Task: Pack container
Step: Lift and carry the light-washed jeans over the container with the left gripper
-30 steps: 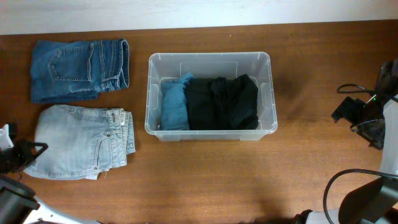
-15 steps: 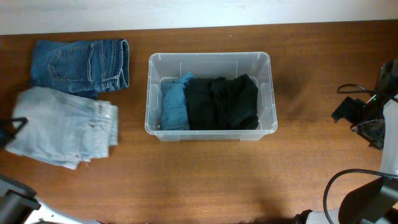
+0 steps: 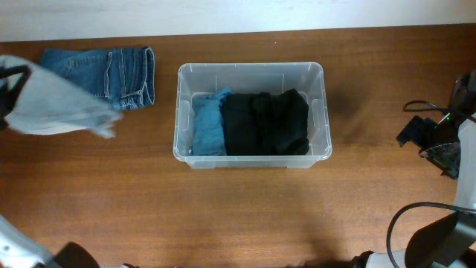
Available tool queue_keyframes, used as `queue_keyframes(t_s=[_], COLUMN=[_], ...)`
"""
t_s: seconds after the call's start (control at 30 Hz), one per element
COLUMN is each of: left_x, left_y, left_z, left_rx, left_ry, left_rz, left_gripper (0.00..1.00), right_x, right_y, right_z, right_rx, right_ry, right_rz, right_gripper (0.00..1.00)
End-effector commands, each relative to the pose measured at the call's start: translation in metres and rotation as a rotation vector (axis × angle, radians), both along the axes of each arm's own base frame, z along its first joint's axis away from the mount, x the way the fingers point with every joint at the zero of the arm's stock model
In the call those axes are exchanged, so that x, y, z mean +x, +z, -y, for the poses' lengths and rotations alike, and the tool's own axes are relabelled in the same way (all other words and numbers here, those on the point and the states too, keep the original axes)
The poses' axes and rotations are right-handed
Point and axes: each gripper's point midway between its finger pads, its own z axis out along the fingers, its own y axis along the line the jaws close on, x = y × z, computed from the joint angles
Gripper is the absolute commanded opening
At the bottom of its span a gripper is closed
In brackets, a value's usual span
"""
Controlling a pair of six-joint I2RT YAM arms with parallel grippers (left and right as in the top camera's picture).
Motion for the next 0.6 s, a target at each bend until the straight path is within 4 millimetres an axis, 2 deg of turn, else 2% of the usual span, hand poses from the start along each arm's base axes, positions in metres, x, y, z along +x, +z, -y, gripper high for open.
queue_keyframes(t_s=[0.0,0.07,0.27,0.37,0.57], left_x=[-0.031,-0.039,-0.063,-0.067,-0.058], left_y=[0.073,0.085,0.102,0.1,0.083], left_z=[0.096,0.126,0.197,0.225,0.274], left_rx=[0.003,0.026,0.068,0.073,0.127], left_ry=[-0.287,-0.359,-0.579,-0.658,-0.74], left_rz=[0.25,0.287,0.389,0.392,0.361], left_gripper=[0.0,0.0,0.01,0.01,0.01], right_x=[0.0,0.0,0.0,0.0,0.0], right_y=[0.0,0.0,0.0,0.0,0.0], right_z=[0.0,0.0,0.0,0.0,0.0], right_rx=[-0.001,-0.001,-0.001,-0.001,-0.001], right_ry=[-0.009,-0.009,-0.009,-0.009,-0.009], right_rz=[0.001,0.001,0.001,0.001,0.001], right_gripper=[0.98,0.98,0.99,0.98,0.98])
